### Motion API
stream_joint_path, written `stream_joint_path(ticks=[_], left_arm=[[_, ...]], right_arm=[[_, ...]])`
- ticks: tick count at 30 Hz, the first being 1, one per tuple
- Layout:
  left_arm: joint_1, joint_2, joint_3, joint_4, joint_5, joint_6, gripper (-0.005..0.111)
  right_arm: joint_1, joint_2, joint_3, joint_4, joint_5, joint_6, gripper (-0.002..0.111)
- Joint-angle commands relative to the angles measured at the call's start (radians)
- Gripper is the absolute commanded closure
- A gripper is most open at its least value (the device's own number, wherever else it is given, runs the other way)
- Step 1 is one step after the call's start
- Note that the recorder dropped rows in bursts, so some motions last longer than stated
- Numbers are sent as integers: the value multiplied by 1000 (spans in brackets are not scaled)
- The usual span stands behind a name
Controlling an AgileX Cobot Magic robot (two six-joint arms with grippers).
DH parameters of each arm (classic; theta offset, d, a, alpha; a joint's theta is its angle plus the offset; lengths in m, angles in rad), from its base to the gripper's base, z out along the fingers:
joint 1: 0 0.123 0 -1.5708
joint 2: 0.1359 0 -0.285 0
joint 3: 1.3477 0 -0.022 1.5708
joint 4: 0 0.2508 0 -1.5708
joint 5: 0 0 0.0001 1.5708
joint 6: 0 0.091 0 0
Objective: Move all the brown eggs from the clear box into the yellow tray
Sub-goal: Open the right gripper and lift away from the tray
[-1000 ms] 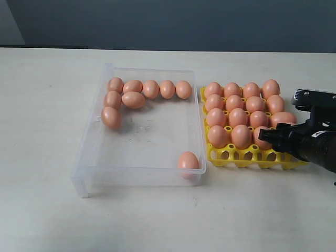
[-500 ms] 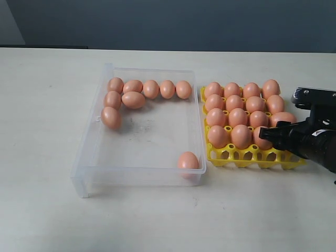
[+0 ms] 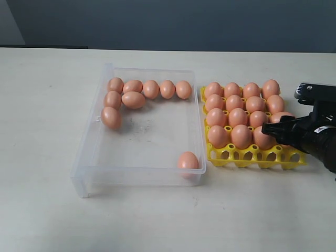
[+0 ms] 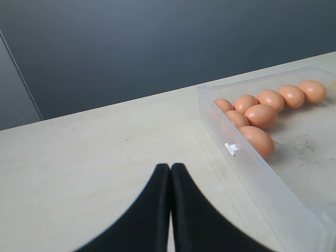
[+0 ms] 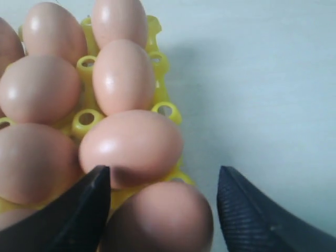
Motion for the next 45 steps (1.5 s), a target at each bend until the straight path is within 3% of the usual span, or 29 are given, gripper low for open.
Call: stream_joint_path(ticks=[1, 9, 38, 45], left_arm=[[0, 0, -1, 0, -15, -3, 106], [0, 0, -1, 0, -15, -3, 106], [0, 0, -1, 0, -15, -3, 106], [0, 0, -1, 0, -15, -3, 106]], right_arm=[[-5, 3, 3, 4, -8, -8, 51], [-5, 3, 3, -20, 76, -6, 51], [-5, -100, 1, -41, 79, -4, 51], [-5, -152, -66, -33, 101, -6, 54]])
